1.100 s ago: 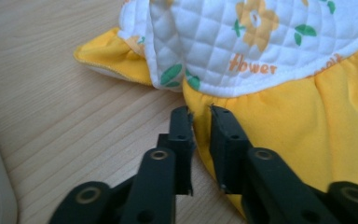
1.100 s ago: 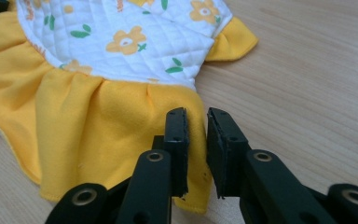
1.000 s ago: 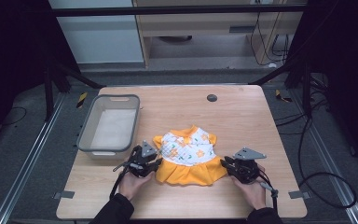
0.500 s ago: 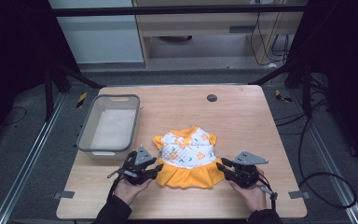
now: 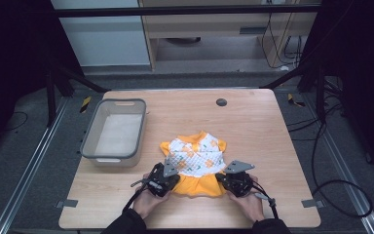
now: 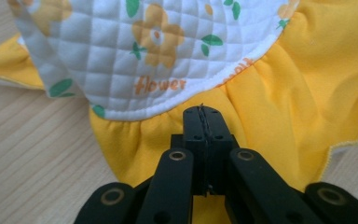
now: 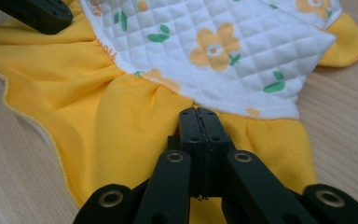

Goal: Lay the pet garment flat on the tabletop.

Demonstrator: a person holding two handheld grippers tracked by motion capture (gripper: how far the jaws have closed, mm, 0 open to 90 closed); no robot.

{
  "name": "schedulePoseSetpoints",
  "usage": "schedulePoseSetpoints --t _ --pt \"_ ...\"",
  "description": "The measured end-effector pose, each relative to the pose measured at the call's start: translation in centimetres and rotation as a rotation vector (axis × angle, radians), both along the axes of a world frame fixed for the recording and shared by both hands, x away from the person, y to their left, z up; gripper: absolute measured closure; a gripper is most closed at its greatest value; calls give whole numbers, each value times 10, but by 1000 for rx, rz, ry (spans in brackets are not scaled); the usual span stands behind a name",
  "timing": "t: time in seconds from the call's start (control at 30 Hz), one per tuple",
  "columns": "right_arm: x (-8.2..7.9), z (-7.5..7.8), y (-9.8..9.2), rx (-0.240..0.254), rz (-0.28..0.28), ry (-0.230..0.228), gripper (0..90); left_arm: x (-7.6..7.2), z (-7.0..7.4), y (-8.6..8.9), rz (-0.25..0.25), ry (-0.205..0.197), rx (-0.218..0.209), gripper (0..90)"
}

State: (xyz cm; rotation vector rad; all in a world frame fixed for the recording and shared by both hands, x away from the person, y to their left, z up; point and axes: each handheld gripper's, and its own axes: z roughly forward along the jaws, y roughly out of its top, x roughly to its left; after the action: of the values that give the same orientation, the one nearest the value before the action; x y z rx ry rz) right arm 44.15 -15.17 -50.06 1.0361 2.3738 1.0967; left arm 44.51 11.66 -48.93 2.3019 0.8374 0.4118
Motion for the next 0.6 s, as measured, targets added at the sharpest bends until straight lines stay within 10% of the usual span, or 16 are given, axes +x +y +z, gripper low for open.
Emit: schedulePoseSetpoints --t 0.6 --pt "-29 1 -5 54 73 129 894 -32 2 4 -82 84 11 891"
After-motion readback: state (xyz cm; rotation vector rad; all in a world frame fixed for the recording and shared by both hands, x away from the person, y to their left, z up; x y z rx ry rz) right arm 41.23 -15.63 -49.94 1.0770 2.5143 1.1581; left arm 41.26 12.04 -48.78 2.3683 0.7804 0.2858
